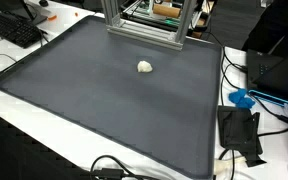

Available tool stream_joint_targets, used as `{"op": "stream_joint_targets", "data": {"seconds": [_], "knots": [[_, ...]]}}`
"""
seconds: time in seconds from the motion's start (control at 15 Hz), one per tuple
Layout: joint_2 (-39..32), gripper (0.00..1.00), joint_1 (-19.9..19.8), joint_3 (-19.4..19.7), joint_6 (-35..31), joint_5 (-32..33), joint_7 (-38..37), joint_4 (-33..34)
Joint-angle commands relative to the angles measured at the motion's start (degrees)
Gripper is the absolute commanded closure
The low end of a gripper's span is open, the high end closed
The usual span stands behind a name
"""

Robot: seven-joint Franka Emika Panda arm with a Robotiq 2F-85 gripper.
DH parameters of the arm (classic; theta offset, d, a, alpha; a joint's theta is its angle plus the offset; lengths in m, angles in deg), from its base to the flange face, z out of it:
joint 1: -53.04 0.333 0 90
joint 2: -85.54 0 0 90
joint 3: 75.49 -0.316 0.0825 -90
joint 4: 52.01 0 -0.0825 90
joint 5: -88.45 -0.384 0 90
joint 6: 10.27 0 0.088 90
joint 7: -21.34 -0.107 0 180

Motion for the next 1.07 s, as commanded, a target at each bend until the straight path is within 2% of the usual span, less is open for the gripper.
{"op": "stream_joint_targets", "data": {"seconds": [0.0,0.27,0.6,0.8,1.0], "knots": [[0.0,0.0,0.2,0.1,0.1,0.1,-0.1,0.1],[0.0,0.0,0.2,0.1,0.1,0.1,-0.1,0.1],[0.7,0.0,3.5,-7.1,-1.0,-4.2,-5.9,-3.1],[0.0,0.0,5.7,-12.9,-1.7,-8.2,-12.3,-4.3],[-1.0,0.0,7.5,-17.0,-3.0,-11.2,-17.1,-5.3]]}}
